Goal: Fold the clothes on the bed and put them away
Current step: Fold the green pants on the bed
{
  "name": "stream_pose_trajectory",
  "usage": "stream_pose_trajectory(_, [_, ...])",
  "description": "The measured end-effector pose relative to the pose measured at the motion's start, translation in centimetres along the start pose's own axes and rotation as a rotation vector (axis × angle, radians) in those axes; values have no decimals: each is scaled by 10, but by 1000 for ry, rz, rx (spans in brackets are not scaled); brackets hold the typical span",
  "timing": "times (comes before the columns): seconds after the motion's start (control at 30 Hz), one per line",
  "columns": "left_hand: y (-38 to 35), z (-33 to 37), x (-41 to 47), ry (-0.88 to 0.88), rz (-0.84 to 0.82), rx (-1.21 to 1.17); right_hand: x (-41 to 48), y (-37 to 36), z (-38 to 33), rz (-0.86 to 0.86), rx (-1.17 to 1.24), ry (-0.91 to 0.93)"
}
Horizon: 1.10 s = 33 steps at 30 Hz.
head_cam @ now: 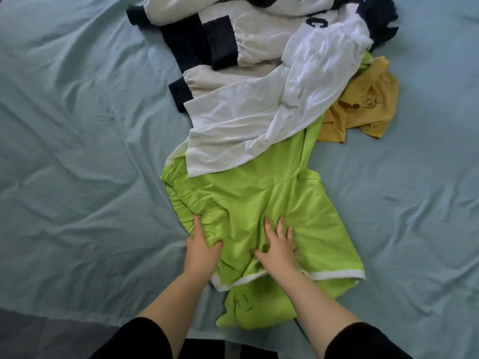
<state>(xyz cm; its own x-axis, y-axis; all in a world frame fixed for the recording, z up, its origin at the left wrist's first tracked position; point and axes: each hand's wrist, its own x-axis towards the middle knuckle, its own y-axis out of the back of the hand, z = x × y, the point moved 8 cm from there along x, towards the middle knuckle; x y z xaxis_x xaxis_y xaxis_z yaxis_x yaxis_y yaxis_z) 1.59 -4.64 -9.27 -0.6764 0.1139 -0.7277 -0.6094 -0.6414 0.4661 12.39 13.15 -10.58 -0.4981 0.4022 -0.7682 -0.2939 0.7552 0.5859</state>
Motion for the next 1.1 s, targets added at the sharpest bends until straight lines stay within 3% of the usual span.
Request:
stream_pose_trajectory(0.2, [-9, 30, -38, -40, -75, -245, -33, 32, -5, 194, 409, 62])
stream_pose_trajectory(0.33, [6, 64, -67, -65, -50, -286, -85, 23, -33, 105, -106, 361])
stream_pose_trajectory(0.4, [9, 84, -83, -78, -99, -285, -108, 24, -45, 135, -171, 390])
stream_pose_trajectory(0.6, [15, 130, -135, -200, -325, -159, -138, 95, -67, 303, 212, 357])
stream_pose_trajectory(0.83, [50, 136, -174, -259, -409, -293, -164, 159, -52, 191, 860, 240])
stream_pose_trajectory(0.9, [62, 138, -179, -318, -378, -173, -173, 172, -42, 127, 1014, 164])
stream_pose_trajectory(0.97, [73, 145, -179, -414, -295, 119, -182, 184, -38, 9, 1163, 125])
stream_pose_trajectory(1.1, [89, 172, -172, -423, -77, 487, -205, 218, -39, -102, 1270, 191])
